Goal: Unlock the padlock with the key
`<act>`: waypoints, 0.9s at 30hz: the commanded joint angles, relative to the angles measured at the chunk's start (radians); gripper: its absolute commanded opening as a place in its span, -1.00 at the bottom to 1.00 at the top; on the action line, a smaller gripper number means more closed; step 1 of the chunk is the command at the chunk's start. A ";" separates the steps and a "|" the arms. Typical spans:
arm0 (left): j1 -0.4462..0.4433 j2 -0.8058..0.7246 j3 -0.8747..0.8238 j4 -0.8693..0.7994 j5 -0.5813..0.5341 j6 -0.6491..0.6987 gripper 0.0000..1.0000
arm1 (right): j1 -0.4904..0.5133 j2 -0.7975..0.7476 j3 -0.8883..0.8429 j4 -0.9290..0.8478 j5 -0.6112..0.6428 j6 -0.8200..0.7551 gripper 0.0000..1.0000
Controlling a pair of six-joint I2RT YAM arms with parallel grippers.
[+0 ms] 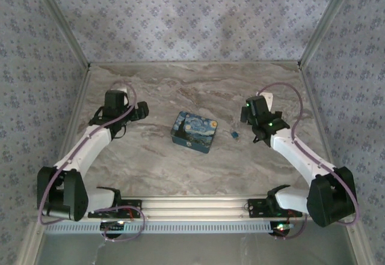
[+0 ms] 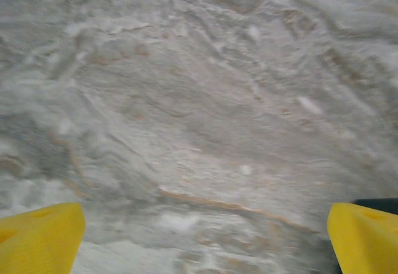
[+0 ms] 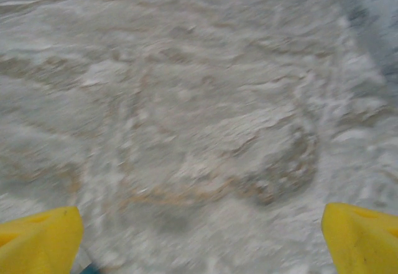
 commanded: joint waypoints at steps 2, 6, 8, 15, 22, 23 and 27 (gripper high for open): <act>0.059 0.045 -0.048 0.124 -0.130 0.141 1.00 | -0.046 0.023 -0.122 0.292 0.207 -0.162 1.00; 0.101 0.074 -0.141 0.287 -0.176 0.162 0.99 | -0.133 0.043 -0.220 0.421 0.172 -0.117 1.00; 0.112 0.081 -0.183 0.364 -0.172 0.166 1.00 | -0.160 0.050 -0.261 0.479 0.161 -0.095 1.00; 0.144 0.167 -0.250 0.562 -0.173 0.164 1.00 | -0.207 0.114 -0.338 0.698 0.107 -0.149 1.00; 0.162 0.231 -0.320 0.820 -0.101 0.287 0.99 | -0.287 0.167 -0.381 0.918 -0.069 -0.217 1.00; 0.166 0.252 -0.356 0.920 -0.070 0.296 1.00 | -0.307 0.191 -0.407 0.994 -0.107 -0.217 1.00; 0.201 0.276 -0.412 1.034 0.020 0.284 0.99 | -0.388 0.223 -0.434 1.082 -0.317 -0.241 1.00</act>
